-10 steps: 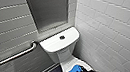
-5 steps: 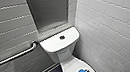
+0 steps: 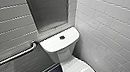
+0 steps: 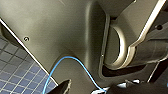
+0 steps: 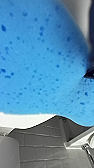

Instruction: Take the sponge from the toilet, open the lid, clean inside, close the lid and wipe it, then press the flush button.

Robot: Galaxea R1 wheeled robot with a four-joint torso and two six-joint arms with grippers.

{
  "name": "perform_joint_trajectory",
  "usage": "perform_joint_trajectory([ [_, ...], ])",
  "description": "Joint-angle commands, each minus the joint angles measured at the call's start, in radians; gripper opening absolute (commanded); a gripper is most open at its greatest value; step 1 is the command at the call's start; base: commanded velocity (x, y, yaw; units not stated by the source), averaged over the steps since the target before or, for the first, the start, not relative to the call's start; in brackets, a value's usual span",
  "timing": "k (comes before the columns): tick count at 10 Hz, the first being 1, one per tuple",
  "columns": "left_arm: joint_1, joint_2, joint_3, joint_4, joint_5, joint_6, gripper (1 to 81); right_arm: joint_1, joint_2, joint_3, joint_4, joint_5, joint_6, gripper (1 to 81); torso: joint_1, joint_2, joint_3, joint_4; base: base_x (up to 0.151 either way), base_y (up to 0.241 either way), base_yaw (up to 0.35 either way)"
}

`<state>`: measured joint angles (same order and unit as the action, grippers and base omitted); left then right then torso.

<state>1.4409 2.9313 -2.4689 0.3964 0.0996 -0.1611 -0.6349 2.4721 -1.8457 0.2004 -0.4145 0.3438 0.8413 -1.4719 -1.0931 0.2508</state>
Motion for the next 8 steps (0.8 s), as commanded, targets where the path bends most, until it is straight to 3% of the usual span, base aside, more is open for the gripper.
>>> perform_joint_trajectory([
  [1, 0.014, -0.010, 0.005, 0.004, 0.075, 0.002, 81.1, 0.048, -0.130, 0.129, -0.004, -0.017, 0.003, 1.0, 0.000, 0.000, 0.000, 0.000, 0.000, 0.000, 0.000],
  [8, 0.011, -0.013, 0.002, -0.001, 0.074, 0.002, 81.1, -0.119, -0.301, 0.227, -0.027, 0.081, 0.001, 1.0, 0.000, 0.000, 0.000, 0.000, 0.000, 0.000, 0.000],
])
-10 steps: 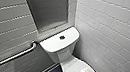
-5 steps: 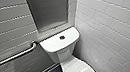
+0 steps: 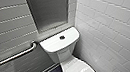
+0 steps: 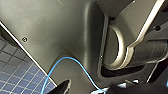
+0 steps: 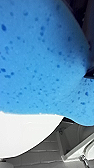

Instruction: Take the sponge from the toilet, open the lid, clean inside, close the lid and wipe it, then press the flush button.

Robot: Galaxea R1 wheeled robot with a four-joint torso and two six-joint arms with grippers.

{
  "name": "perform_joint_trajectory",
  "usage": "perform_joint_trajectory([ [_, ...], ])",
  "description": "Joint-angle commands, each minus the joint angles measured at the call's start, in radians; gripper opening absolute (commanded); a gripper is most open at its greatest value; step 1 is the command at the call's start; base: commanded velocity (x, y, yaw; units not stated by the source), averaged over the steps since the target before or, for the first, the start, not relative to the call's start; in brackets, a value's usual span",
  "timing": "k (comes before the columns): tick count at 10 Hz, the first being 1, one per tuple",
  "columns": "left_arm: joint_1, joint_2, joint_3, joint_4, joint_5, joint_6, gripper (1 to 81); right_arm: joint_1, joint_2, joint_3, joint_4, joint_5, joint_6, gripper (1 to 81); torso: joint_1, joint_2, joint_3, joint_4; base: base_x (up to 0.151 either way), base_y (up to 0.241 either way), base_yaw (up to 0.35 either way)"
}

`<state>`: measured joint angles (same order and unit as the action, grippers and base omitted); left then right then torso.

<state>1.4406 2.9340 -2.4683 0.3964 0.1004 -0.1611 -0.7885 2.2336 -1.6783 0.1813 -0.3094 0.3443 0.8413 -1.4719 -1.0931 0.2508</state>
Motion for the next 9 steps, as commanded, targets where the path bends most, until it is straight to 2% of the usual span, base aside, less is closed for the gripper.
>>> perform_joint_trajectory([
  [1, 0.008, -0.019, 0.002, -0.002, 0.071, 0.000, 81.1, 0.016, -0.084, 0.078, -0.016, -0.010, 0.001, 1.0, 0.000, 0.000, 0.000, 0.000, 0.000, 0.000, 0.000],
  [5, -0.018, -0.018, 0.005, -0.007, 0.071, -0.002, 81.1, -0.102, -0.220, 0.232, -0.054, 0.084, 0.001, 1.0, 0.000, 0.000, 0.000, 0.000, 0.000, 0.000, 0.000],
  [6, -0.029, -0.018, 0.006, -0.007, 0.071, -0.003, 81.1, -0.143, -0.230, 0.238, -0.059, 0.113, -0.001, 1.0, -0.064, 0.100, 0.000, 0.000, 0.000, 0.000, 0.000],
  [9, -0.062, -0.012, 0.008, -0.008, 0.071, -0.009, 81.1, -0.249, -0.188, 0.192, -0.059, 0.154, -0.004, 1.0, -0.100, 0.155, 0.000, 0.000, 0.000, 0.000, 0.000],
])
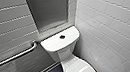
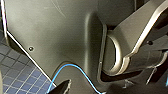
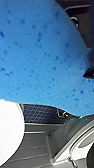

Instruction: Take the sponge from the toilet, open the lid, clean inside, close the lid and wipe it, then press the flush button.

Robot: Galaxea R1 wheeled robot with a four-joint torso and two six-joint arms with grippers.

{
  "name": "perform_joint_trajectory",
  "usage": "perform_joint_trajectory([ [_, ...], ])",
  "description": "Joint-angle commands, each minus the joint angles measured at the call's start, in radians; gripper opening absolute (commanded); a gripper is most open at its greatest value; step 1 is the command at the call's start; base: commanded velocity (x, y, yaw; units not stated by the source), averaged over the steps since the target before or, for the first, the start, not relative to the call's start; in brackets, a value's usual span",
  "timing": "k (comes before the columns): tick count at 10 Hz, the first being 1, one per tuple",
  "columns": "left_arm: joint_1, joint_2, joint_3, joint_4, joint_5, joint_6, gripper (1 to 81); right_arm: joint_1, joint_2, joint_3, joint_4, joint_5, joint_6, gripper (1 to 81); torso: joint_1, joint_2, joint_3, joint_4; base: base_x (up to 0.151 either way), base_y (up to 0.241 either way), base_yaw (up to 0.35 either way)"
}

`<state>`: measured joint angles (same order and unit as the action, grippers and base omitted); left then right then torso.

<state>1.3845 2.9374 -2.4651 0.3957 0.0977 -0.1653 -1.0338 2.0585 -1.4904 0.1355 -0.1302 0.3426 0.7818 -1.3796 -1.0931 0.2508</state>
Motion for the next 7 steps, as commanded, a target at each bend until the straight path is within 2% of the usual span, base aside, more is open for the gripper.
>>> perform_joint_trajectory([
  [1, -0.017, -0.013, 0.005, -0.009, 0.074, -0.006, 81.1, -0.048, 0.011, -0.014, -0.013, 0.004, -0.004, 1.0, -0.063, 0.097, 0.039, 0.000, 0.000, 0.000, 0.000],
  [2, -0.026, -0.010, 0.006, -0.018, 0.073, -0.006, 81.1, -0.087, 0.036, -0.036, -0.013, 0.046, -0.005, 1.0, -0.086, 0.133, 0.098, 0.000, 0.000, 0.000, 0.000],
  [3, -0.037, -0.009, 0.006, -0.038, 0.074, -0.006, 81.1, -0.125, 0.062, -0.059, -0.013, 0.067, -0.007, 1.0, -0.101, 0.159, 0.106, 0.000, 0.000, 0.000, 0.000],
  [4, -0.046, -0.007, 0.006, -0.057, 0.074, -0.006, 81.1, -0.165, 0.100, -0.109, -0.019, 0.090, -0.008, 1.0, -0.118, 0.184, 0.126, -0.039, 0.000, 0.000, 0.000],
  [5, -0.049, -0.006, 0.006, -0.066, 0.074, -0.006, 81.1, -0.200, 0.126, -0.143, -0.027, 0.115, -0.008, 1.0, -0.139, 0.216, 0.148, -0.053, 0.000, 0.000, 0.000],
  [6, -0.051, -0.003, 0.005, -0.066, 0.073, -0.006, 81.1, -0.222, 0.156, -0.184, -0.034, 0.138, -0.010, 1.0, -0.162, 0.252, 0.170, -0.057, 0.000, 0.000, 0.000],
  [7, -0.054, -0.001, 0.001, -0.066, 0.074, -0.006, 81.1, -0.236, 0.179, -0.215, -0.034, 0.139, -0.010, 1.0, -0.186, 0.288, 0.121, -0.029, 0.000, 0.000, 0.000],
])
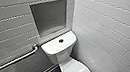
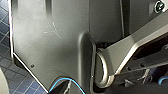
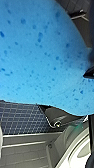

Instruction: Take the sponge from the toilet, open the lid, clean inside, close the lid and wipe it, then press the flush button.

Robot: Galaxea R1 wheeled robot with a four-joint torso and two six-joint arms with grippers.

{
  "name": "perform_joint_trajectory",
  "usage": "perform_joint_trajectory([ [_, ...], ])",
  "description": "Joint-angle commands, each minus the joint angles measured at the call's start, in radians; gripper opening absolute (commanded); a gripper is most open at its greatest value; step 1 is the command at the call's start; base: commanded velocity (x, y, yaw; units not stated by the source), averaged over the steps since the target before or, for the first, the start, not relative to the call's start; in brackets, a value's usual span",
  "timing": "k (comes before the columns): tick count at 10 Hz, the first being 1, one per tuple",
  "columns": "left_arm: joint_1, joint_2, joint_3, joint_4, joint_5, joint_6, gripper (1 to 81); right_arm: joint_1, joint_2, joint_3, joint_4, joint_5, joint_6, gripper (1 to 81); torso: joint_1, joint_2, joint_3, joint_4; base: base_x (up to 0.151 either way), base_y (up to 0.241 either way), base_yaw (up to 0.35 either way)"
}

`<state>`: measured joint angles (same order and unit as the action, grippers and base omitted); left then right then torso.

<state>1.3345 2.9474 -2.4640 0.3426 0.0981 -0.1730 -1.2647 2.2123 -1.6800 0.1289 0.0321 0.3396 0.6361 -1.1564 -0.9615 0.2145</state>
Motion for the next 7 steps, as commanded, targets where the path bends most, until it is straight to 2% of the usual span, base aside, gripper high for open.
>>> perform_joint_trajectory([
  [1, -0.005, -0.010, 0.000, -0.014, 0.072, 0.001, 81.1, -0.017, 0.046, -0.050, -0.038, -0.023, -0.007, 1.0, -0.063, 0.097, 0.000, 0.000, 0.000, 0.000, 0.000],
  [2, -0.007, -0.008, 0.000, -0.017, 0.072, 0.001, 81.1, -0.032, 0.072, -0.071, -0.046, -0.020, -0.007, 1.0, -0.083, 0.129, 0.008, 0.040, 0.000, 0.000, 0.000],
  [3, -0.007, -0.007, 0.000, -0.019, 0.072, 0.001, 81.1, -0.043, 0.092, -0.096, -0.052, -0.005, -0.005, 1.0, -0.105, 0.163, 0.011, 0.096, 0.000, 0.000, 0.000],
  [4, -0.008, -0.005, -0.001, -0.020, 0.069, 0.001, 81.1, -0.054, 0.115, -0.118, -0.054, 0.002, -0.005, 1.0, -0.123, 0.191, 0.035, 0.093, 0.000, 0.000, 0.000],
  [5, -0.013, -0.005, -0.001, -0.020, 0.069, 0.000, 81.1, -0.059, 0.134, -0.133, -0.055, 0.002, -0.007, 1.0, -0.139, 0.216, 0.104, 0.079, 0.000, 0.000, 0.000],
  [7, -0.014, -0.002, -0.001, -0.020, 0.069, 0.001, 81.1, -0.072, 0.158, -0.154, -0.065, 0.002, -0.007, 1.0, -0.171, 0.265, 0.140, 0.084, 0.000, 0.000, 0.000],
])
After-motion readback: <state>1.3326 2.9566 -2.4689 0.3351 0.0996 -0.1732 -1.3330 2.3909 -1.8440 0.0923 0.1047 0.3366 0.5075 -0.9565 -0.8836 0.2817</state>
